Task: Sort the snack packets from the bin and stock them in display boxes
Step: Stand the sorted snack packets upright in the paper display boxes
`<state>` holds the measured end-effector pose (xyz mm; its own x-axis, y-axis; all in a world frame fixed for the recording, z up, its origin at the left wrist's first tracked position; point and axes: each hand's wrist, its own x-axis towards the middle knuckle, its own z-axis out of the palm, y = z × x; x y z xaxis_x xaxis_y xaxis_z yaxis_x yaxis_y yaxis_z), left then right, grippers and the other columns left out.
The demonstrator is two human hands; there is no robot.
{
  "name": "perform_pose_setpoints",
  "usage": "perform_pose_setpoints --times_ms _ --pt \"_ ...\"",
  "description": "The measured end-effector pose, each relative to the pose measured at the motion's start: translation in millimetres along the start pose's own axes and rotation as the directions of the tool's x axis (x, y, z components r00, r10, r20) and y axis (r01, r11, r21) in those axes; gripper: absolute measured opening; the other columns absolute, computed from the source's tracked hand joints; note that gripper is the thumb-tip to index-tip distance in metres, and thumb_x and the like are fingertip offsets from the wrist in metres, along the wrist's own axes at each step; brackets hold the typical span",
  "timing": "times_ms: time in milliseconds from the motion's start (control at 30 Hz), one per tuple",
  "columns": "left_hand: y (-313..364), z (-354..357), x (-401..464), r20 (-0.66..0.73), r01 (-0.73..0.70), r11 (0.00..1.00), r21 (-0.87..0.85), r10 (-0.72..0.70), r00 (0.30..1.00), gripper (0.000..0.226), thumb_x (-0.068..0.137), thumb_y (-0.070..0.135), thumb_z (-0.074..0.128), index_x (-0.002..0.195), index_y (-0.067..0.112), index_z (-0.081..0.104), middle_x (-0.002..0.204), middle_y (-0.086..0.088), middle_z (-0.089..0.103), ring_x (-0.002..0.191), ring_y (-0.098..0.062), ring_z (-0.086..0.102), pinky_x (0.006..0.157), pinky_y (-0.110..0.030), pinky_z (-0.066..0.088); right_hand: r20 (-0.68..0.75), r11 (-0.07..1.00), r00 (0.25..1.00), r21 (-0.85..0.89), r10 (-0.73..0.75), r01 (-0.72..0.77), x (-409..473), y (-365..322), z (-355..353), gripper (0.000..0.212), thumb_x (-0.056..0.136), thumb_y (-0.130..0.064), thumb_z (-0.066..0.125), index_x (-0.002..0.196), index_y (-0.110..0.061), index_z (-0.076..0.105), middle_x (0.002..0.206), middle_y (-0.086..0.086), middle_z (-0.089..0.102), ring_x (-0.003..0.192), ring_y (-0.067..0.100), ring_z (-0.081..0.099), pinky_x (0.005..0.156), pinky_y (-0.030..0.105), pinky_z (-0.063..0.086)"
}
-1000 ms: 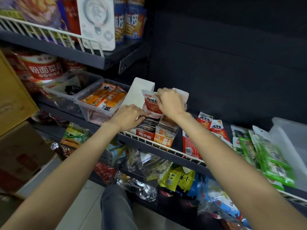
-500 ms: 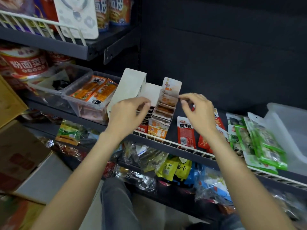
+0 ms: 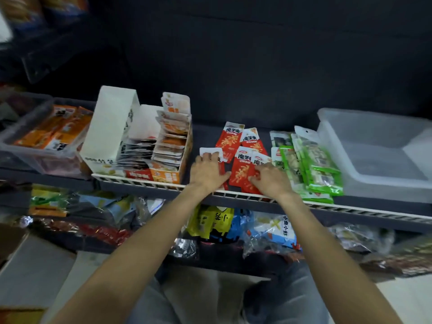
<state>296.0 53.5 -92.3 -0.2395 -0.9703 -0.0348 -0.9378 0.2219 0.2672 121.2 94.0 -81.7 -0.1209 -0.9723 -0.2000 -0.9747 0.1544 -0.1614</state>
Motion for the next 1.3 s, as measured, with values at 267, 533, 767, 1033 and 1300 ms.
perform_pose_setpoints --times_ms 267,533,767,1033,1300 --pt "-6 5 16 0.033 0.124 0.987 0.107 -0.128 0.991 0.09 0.08 0.068 0.053 0.139 0.002 0.033 0.139 -0.017 0.034 0.129 -0.031 0.032 0.101 -0.04 0.038 0.053 0.992 0.999 0.124 -0.009 0.003 20 -16 2 0.057 0.089 -0.044 0.06 0.141 -0.038 0.038 0.151 0.016 0.023 0.134 0.043 0.029 0.109 0.046 0.03" --pt "4 1 30 0.07 0.098 0.973 0.208 -0.114 0.991 0.085 0.083 0.066 0.051 0.137 0.002 0.038 0.137 -0.016 0.04 0.126 -0.029 0.04 0.098 -0.037 0.04 -0.049 0.95 0.994 0.3 0.101 -0.082 23 -5 -1 0.061 0.076 -0.025 0.078 0.129 -0.024 0.047 0.129 0.012 0.048 0.117 0.03 0.05 0.096 0.037 0.043" --pt "7 -2 12 0.114 -0.081 0.982 0.173 0.061 0.992 0.053 0.087 0.024 0.06 0.131 0.002 0.039 0.126 -0.016 0.052 0.11 -0.034 0.056 0.087 -0.038 0.046 -0.347 0.942 0.931 0.335 0.118 0.006 15 -1 -3 0.018 0.083 -0.027 0.072 0.096 -0.017 0.063 0.106 0.007 0.065 0.089 0.024 0.064 0.066 0.029 0.047" --pt "6 -12 3 -0.097 -0.142 0.962 0.233 0.168 0.981 0.04 0.094 0.01 0.041 0.134 0.01 0.036 0.123 -0.014 0.055 0.097 -0.035 0.062 0.072 -0.042 0.048 -0.239 0.896 0.963 0.444 0.126 -0.007 12 -9 -11 0.047 0.094 -0.017 0.053 0.139 -0.013 0.042 0.135 0.01 0.053 0.114 0.028 0.057 0.089 0.037 0.047" --pt "-17 -96 -55 -0.533 -0.36 0.887 -0.288 0.163 0.83 0.035 0.088 0.029 0.065 0.121 0.016 0.06 0.105 0.0 0.071 0.089 -0.016 0.068 0.074 -0.036 0.057 -0.238 0.35 0.952 0.923 0.193 0.16 -19 -14 -38 0.012 0.092 -0.022 0.06 0.085 -0.016 0.053 0.09 0.01 0.069 0.08 0.024 0.066 0.071 0.037 0.052"
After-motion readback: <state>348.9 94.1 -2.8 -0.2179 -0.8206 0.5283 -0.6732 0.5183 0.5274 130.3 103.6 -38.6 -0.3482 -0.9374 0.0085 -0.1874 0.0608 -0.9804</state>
